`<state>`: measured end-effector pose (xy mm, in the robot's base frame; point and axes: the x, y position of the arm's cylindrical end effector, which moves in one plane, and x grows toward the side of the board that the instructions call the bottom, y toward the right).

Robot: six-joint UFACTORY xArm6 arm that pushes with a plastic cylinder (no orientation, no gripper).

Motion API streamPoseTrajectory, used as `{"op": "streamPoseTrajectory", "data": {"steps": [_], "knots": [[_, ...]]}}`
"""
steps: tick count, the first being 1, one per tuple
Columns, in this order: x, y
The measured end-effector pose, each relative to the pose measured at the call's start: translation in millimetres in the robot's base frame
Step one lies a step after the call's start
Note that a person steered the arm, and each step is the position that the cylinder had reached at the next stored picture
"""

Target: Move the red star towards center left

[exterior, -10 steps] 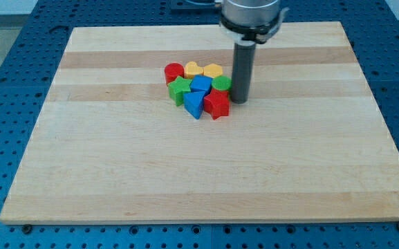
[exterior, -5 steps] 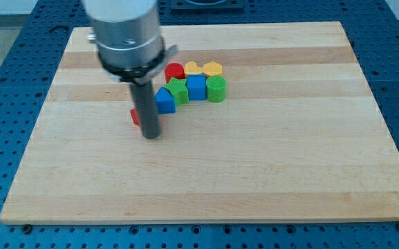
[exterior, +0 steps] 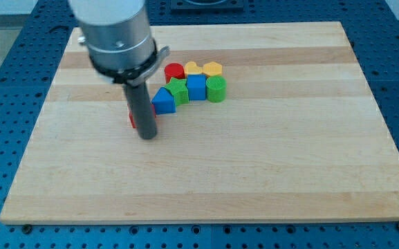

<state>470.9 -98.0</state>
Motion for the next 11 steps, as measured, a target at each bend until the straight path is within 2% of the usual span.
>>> {"op": "streamPoseTrajectory", "data": {"steps": [3,5,6,7,9,10,11], "knots": [[-59.1,-73.6],[-60.3,-55.8],[-79.0,-49.4],[-100.1,-52.9],[-103.7,-93.7],[-112.7,-60.1],[-135.8,-51.3]]}}
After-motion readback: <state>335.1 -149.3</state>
